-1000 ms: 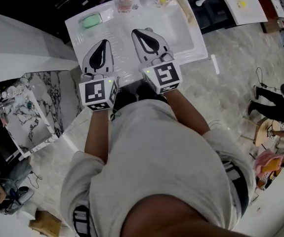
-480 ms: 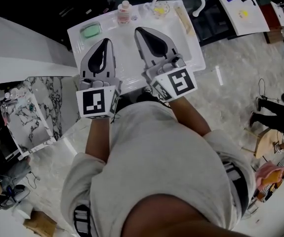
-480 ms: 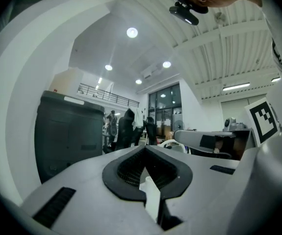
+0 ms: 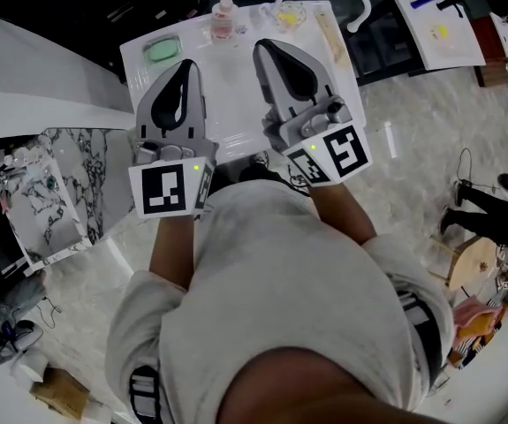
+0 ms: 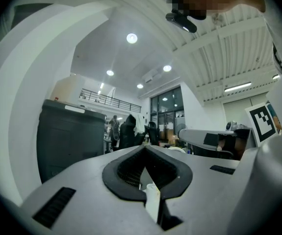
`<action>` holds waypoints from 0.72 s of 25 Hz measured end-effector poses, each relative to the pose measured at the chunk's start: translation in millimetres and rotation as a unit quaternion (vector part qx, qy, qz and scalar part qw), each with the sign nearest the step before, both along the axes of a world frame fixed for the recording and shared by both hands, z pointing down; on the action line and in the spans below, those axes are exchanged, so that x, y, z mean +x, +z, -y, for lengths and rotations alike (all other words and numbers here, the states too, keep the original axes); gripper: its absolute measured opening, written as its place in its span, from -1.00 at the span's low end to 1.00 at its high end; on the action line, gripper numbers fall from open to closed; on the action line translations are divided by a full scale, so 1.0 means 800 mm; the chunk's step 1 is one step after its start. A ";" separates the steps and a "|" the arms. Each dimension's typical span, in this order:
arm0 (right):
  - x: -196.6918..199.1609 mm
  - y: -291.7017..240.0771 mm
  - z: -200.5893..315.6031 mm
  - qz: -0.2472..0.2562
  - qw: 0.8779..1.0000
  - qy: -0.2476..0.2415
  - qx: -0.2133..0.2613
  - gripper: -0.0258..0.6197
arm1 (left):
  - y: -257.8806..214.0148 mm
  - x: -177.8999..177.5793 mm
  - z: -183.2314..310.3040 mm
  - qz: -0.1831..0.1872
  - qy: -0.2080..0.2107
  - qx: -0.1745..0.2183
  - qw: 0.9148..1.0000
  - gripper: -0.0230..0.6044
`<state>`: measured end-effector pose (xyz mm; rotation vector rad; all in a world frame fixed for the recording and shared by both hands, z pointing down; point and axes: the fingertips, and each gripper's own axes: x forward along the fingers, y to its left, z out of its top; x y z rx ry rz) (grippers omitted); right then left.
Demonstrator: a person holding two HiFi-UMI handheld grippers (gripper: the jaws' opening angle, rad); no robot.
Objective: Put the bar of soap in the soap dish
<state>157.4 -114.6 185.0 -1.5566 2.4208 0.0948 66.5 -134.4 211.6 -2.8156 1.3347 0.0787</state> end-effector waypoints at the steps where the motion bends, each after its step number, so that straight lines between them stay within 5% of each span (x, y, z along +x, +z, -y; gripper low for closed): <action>1: 0.000 -0.001 -0.001 0.005 1.000 -0.005 0.002 -0.92 | 0.000 0.000 0.000 0.000 -0.001 -0.001 1.000 -0.87; 18: -0.003 0.022 0.021 -0.043 0.998 0.015 -0.033 -0.92 | 0.021 -0.012 0.018 0.015 -0.018 -0.017 1.000 -0.87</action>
